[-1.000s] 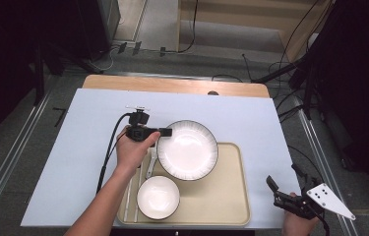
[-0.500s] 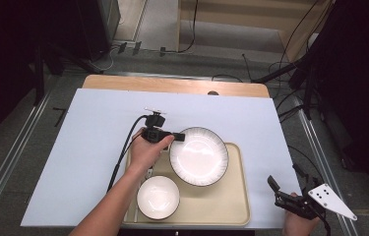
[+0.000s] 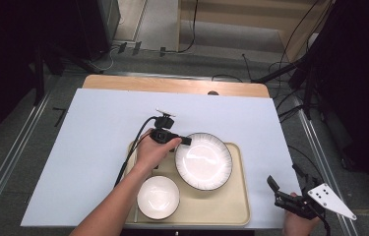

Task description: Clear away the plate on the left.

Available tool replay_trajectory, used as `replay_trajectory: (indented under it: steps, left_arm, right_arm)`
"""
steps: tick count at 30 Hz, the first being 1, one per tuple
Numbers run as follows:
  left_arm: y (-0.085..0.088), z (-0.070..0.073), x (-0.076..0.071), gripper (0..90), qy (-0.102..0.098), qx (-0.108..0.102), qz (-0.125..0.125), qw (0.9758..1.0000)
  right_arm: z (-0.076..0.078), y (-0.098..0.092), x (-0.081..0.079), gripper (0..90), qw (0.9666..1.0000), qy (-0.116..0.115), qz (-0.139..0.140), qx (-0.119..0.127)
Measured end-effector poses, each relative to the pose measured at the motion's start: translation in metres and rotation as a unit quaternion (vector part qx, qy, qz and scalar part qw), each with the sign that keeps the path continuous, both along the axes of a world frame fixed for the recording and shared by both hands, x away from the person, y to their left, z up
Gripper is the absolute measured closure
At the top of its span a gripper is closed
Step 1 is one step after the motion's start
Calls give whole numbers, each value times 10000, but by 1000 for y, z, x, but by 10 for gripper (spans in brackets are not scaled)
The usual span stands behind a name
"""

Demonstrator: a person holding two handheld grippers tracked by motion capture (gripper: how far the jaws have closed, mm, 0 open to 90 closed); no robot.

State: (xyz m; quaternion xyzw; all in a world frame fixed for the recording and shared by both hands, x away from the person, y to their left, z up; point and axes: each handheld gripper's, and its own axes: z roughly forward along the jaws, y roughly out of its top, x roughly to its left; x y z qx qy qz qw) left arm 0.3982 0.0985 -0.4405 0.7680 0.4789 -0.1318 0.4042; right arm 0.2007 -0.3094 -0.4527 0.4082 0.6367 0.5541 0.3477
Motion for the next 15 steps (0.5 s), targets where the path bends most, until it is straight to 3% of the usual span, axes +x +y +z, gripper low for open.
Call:
replay_trajectory:
  steps: [5,12,15]
  left_arm:
    - [-5,-4,1,843,80,137,-32,9999]
    - [-6,-9,3,845,277,165,-122,9994]
    - [-6,-9,2,847,239,237,-162,9993]
  right_arm:
    - [0,-1,0,65,10000,-2,8,3]
    - [0,-1,-1,65,10000,28,-8,23]
    - [-1,-1,-1,65,10000,32,1,6]
